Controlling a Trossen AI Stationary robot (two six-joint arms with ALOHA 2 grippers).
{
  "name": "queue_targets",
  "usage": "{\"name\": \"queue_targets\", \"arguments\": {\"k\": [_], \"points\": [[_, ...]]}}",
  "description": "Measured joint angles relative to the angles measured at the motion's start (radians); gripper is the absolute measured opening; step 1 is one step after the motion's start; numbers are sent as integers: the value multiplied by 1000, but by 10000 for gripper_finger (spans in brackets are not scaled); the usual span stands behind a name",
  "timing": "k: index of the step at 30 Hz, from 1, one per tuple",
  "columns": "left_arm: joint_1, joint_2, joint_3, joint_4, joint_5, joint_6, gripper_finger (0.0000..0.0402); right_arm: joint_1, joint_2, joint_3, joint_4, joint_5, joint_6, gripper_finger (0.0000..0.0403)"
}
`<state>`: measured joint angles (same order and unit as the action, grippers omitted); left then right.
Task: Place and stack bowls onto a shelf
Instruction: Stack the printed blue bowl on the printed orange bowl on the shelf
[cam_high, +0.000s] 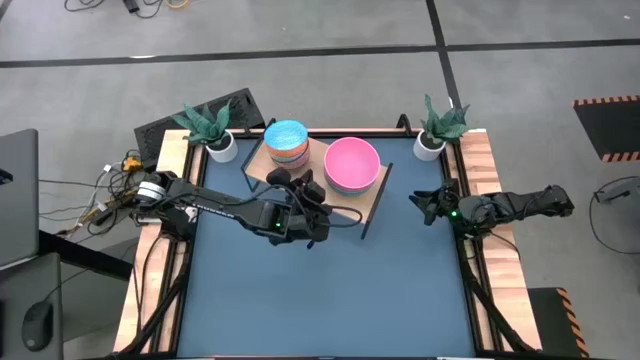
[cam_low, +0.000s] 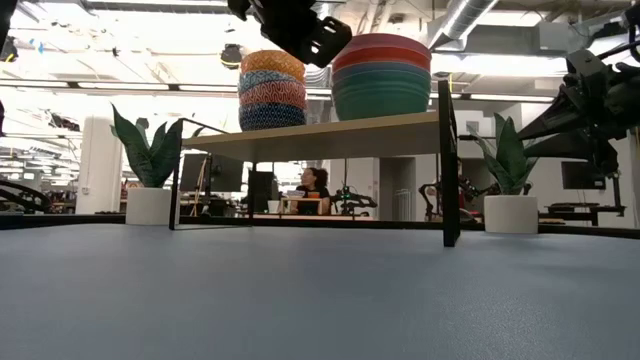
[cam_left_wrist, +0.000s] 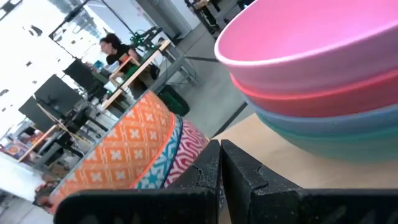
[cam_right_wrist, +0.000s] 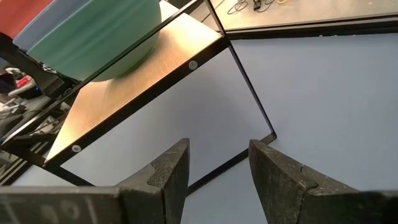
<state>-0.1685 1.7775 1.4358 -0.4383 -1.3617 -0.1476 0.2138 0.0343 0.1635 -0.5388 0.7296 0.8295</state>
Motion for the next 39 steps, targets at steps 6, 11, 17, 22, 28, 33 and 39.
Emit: {"name": "queue_targets", "arguments": {"k": [6,11,17,22,28,33,39], "points": [[4,13,-3,-124,-16,-222,0,0,0,0,0,0,0,191],[10,44,-3,-194,-40,-366,0,0,0,0,0,-1,1,191],[9,94,-3,-192,-37,-350,0,0,0,0,0,-2,14,191],[9,90,-3,-188,-64,-349,0,0,0,0,1,-3,18,191],[11,89,-3,-141,-75,-281,0,0,0,0,1,-4,18,191],[31,90,-3,-146,-60,-280,0,0,0,0,1,-5,18,191],[64,90,-3,-147,-8,-282,0,0,0,0,1,-5,18,191]]}}
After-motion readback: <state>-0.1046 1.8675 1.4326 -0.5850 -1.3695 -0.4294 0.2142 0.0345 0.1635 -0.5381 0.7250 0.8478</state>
